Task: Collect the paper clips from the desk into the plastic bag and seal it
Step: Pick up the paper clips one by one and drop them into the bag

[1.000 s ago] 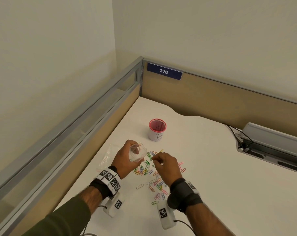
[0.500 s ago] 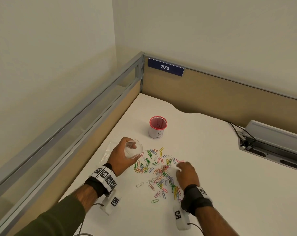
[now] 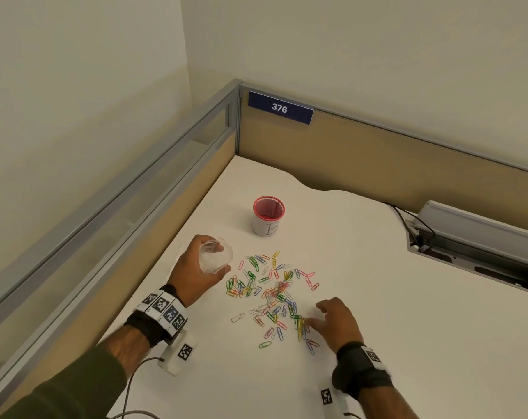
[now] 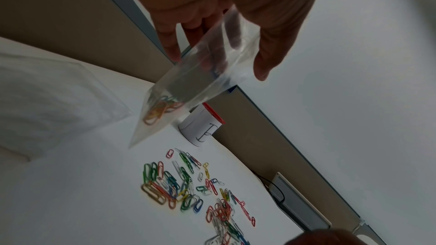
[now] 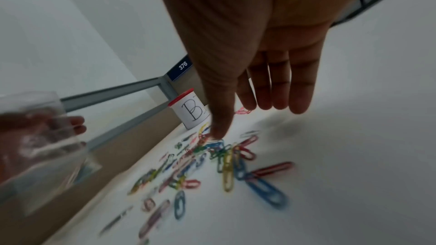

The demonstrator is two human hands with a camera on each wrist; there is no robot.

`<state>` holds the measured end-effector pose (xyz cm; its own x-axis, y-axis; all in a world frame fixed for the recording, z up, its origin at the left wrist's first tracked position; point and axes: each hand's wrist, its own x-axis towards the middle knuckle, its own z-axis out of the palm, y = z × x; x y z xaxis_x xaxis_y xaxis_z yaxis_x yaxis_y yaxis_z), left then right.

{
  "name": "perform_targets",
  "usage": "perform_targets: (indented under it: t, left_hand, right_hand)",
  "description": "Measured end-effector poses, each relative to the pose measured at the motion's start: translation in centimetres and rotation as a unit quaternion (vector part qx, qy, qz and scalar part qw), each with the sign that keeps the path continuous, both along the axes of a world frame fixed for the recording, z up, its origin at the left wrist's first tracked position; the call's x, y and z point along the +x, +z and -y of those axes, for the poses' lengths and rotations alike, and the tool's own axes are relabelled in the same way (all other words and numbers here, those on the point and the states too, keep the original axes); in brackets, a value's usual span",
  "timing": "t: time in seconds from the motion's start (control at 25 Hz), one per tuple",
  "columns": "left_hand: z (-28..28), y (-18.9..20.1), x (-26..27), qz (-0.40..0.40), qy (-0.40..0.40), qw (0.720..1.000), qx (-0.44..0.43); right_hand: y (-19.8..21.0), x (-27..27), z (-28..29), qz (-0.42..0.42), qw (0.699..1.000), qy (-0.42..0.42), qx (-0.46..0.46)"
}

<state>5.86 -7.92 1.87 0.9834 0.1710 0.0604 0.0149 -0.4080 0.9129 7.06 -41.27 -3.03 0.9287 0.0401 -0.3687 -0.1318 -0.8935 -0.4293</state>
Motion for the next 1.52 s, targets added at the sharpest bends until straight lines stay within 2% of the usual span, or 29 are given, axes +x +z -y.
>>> perform_targets:
  t: [0.16,0.32,0.44,0.56,0.64,0.76,0.88,1.08,1.28,1.4,1.52]
  left_hand:
    - [-0.6,-0.1,-0.4,0.000,0.003,1.000,-0.006]
    - [-1.1,-0.2,-0.9,0.001,0.011,1.000,-0.005]
    - [-0.9,-0.1,-1.2,0.005,0.012,1.000,-0.006]
    - [-0.7,0.2,-1.1,0.006,0.014,1.000,0.002]
    - [-0.7,0.3,-1.0,0.007,0.021,1.000,0.002]
    - [-0.6,0.4,-0.9,0.011,0.027,1.000,0.001]
    - [-0.6,0.4,-0.9,0.008,0.031,0.999,-0.002]
    - [-0.1,0.6,-0.7,0.000,0.035,0.999,0.002]
    - [0.3,0.8,-0.3,-0.010,0.031,0.999,0.006]
    - [0.6,0.9,0.3,-0.011,0.022,1.000,0.004]
    - [1.1,0.7,0.8,-0.013,0.014,1.000,0.002]
  right_hand:
    - [-0.4,-3.8,1.5,-0.047,0.993,0.061,-0.085]
    - [-1.0,-3.4,-1.8,-0.010,0.999,-0.022,-0.048]
    - [-0.7,-0.8,-4.9,0.018,1.000,-0.020,-0.008]
    - [-0.1,1.4,-5.4,0.024,0.999,-0.006,0.027]
    - [0.1,1.9,-5.2,0.000,0.998,0.064,-0.004]
    - [0.2,1.7,-5.7,-0.013,0.975,0.207,-0.076]
    - [-0.2,1.9,-6.8,0.031,0.968,0.228,-0.100]
    - [-0.5,2.5,-7.9,0.062,0.967,0.223,-0.109]
    - [0.5,3.8,-7.7,0.038,0.988,0.134,-0.073]
    - [2.1,4.6,-6.7,0.031,0.998,0.058,-0.003]
    - [5.2,5.1,-6.4,0.050,0.992,-0.003,0.120]
